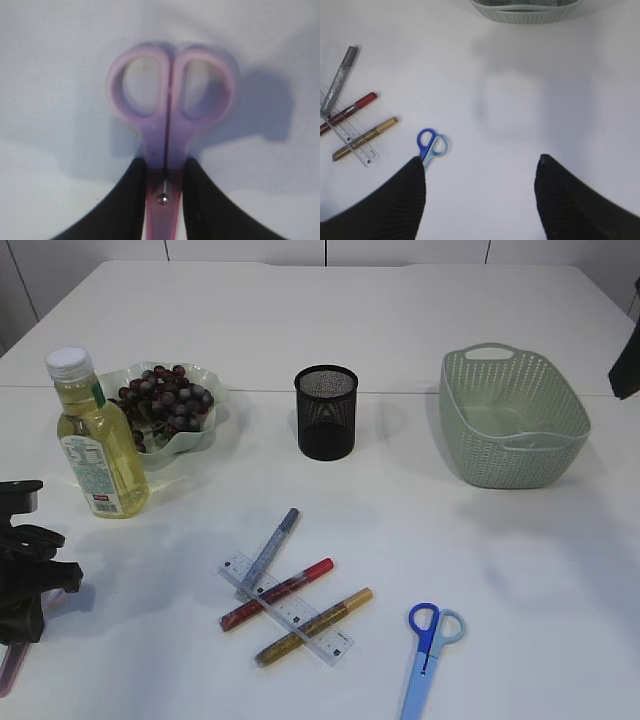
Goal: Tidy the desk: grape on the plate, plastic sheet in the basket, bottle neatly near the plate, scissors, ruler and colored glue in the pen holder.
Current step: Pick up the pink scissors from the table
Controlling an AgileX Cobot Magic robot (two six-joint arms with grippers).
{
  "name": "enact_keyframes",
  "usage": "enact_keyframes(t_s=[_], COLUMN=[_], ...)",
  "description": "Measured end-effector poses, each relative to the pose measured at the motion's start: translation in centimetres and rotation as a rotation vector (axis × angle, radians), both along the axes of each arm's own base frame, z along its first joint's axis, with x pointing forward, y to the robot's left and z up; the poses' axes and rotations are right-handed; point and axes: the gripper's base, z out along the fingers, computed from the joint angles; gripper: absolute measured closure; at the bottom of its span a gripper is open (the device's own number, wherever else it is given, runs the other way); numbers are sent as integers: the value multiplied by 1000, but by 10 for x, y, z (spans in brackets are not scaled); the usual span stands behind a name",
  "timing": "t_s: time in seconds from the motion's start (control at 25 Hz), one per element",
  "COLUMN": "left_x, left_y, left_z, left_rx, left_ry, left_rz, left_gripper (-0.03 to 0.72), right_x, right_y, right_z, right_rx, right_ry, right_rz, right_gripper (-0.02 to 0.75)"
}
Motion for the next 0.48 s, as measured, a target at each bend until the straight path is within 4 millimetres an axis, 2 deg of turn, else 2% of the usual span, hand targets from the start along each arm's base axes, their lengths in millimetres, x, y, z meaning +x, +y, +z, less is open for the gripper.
enact_keyframes(t_s=[0.48], left_x=[-3], left_y=[0], left_z=[1], left_rx=[-1], left_ry=[28], left_rz=[-13], left_gripper=[529], right_x=[0], right_y=[0], right_z=[0], right_rx=[0], right_ry=[0], right_rz=[0], right_gripper=[207])
